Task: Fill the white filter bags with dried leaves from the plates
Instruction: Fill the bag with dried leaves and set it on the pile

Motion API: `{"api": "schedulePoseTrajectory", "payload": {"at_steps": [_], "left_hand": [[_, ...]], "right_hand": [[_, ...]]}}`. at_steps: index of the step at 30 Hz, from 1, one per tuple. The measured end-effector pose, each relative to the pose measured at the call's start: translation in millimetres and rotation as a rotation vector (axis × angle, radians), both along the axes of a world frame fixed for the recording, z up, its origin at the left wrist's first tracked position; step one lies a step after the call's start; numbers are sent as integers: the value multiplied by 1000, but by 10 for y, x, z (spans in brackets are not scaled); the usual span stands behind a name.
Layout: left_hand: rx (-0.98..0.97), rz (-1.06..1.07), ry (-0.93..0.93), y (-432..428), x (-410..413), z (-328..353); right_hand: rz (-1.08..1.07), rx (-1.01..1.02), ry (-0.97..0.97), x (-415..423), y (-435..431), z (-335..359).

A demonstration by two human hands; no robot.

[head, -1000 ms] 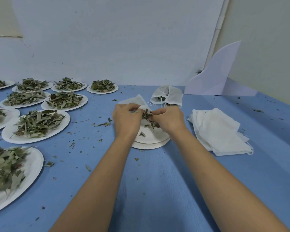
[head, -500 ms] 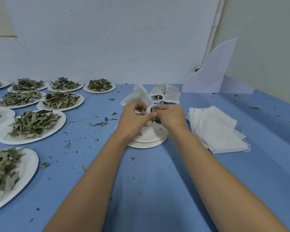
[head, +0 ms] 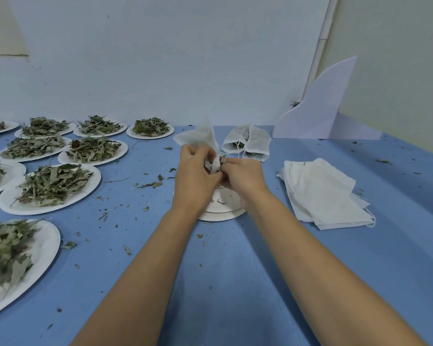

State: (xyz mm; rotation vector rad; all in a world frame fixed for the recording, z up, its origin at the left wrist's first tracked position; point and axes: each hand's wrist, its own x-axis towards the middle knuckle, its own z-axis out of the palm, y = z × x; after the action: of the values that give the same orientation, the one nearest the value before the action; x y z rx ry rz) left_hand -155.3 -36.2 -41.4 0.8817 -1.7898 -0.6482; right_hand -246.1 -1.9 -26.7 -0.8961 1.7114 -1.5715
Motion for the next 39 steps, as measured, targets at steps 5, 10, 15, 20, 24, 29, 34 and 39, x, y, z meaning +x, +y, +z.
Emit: {"api": "schedulePoseTrajectory", "payload": {"at_steps": [5,10,15,20,24,29,34,39], "left_hand": [[9,56,32,-80,52,-17],[87,42,98,-87,88,1],[185,10,216,-143,154,36],[305,-56,343,-139,192,35],[379,-191,377,-142,213,33],[383,-230,330,-107,211,48],[299,10,329,-115,201,49],[240,209,325,-143,220,54]], "right_hand": [[169,9,-284,-5,49,112],[211,4,-426,-5,80,188],[209,-78,-497,-11,103,212],[76,-96,26,-29,99,140],[-18,-112,417,-71,97,97],[-16,-103,541,-73,92,100],[-26,-117,587,39,85,113],[33,-113,537,140,67,109]]}}
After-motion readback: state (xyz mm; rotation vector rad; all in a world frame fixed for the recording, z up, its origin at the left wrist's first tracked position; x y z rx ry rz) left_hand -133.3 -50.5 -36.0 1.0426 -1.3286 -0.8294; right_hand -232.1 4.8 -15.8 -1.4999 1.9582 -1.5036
